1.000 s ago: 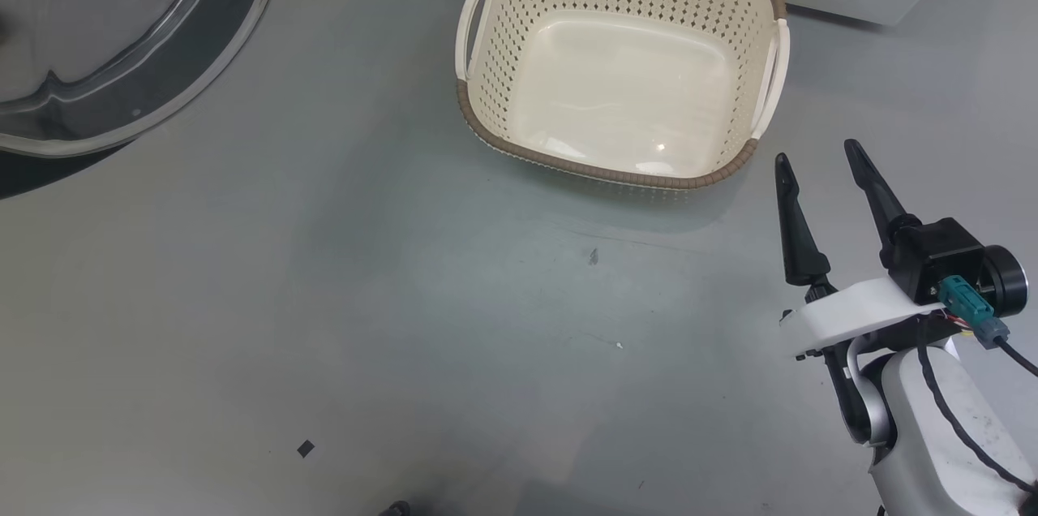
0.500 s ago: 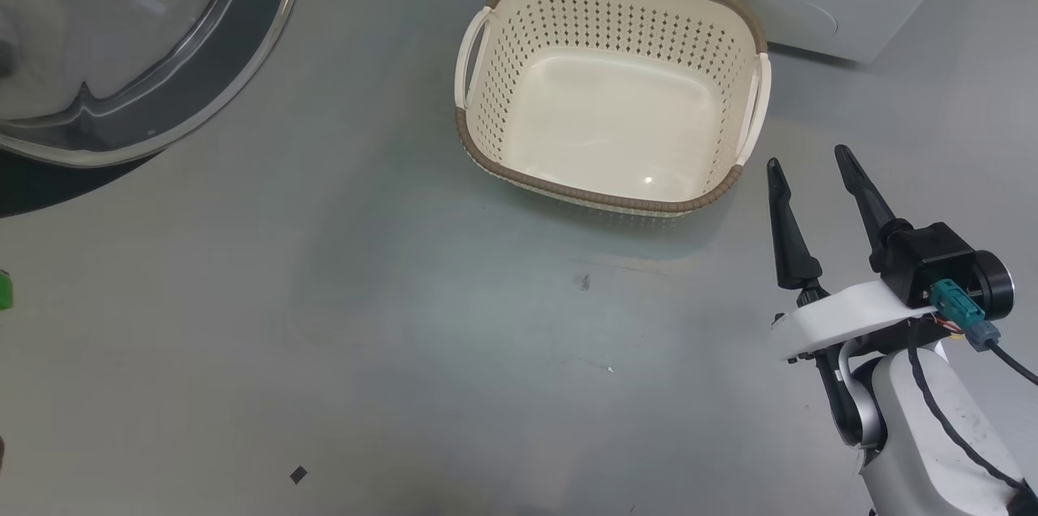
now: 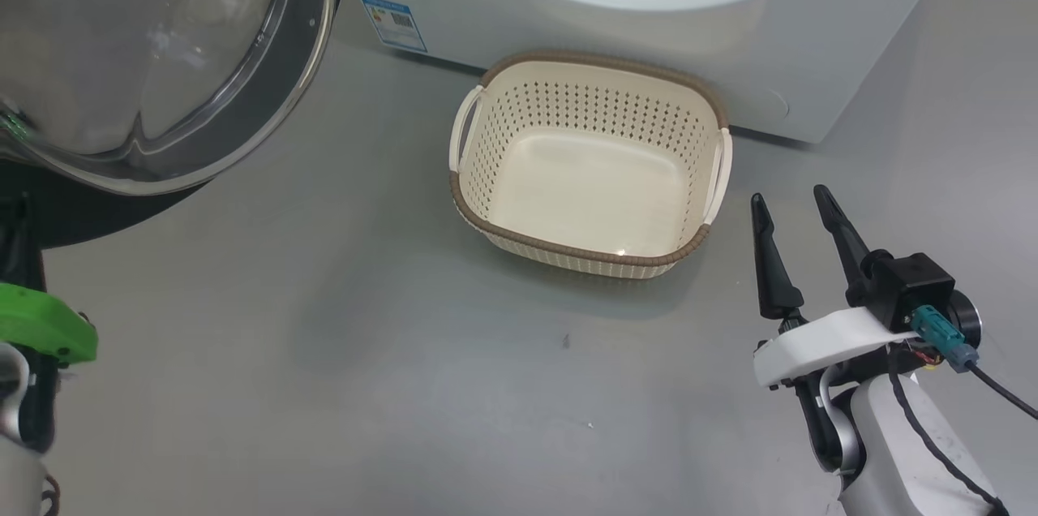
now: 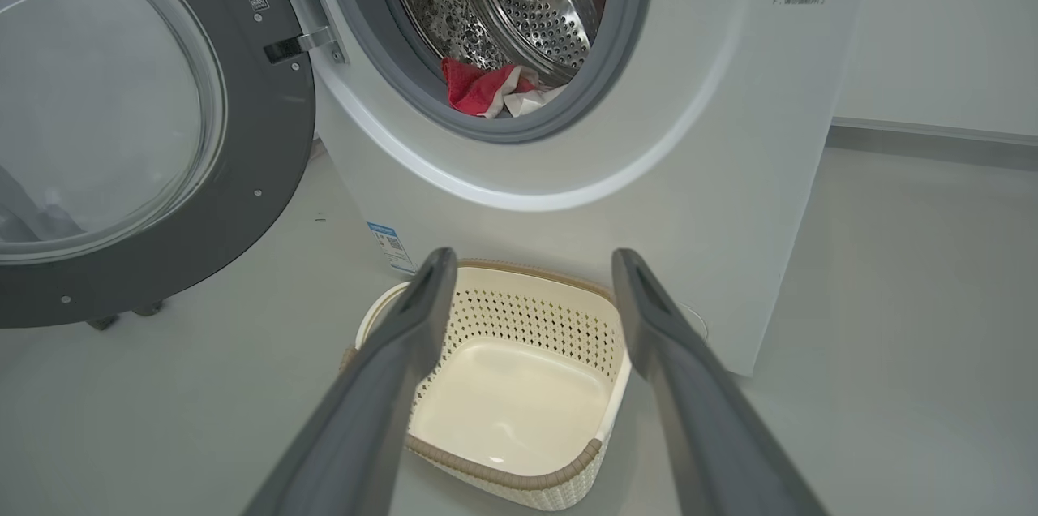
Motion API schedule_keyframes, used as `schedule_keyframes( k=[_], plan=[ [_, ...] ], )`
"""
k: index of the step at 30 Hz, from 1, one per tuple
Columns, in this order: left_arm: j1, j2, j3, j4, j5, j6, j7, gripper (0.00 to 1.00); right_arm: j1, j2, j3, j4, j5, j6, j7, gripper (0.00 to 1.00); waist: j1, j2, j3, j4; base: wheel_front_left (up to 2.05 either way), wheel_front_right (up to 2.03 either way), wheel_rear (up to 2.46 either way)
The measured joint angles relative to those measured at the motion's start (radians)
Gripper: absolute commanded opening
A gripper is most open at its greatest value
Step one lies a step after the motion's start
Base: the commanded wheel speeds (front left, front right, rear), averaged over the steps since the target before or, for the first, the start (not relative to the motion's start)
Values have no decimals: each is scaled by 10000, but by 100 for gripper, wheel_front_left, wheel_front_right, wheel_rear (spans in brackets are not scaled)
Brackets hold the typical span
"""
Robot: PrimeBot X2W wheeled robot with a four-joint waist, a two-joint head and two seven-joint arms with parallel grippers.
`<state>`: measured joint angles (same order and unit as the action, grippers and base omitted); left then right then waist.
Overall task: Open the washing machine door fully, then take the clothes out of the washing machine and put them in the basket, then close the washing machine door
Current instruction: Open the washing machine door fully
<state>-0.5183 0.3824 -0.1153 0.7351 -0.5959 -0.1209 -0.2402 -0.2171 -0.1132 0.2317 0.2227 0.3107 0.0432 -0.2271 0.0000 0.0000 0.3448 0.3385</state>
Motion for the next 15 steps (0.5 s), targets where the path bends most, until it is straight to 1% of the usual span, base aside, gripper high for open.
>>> schedule_keyframes(
  k=[3,8,13,15],
  plan=[
    [295,-96,-205,-100,82,-2,-2,0,147,96,-2,144,92,73,-73,100,0,1,-374,-86,0,0,0],
    [924,-265,-305,-345,12,-33,-63,0,355,217,0,265,245,82,-90,100,-1,0,-998,-306,0,0,0],
    [1580,-497,-453,-702,-35,-33,-86,0,644,311,-23,364,493,90,-157,100,-1,0,-1524,-671,0,0,0],
    [1834,-537,-474,-871,-119,-35,-88,0,732,345,-10,391,512,167,-157,100,0,0,-1690,-869,0,0,0]
  ],
)
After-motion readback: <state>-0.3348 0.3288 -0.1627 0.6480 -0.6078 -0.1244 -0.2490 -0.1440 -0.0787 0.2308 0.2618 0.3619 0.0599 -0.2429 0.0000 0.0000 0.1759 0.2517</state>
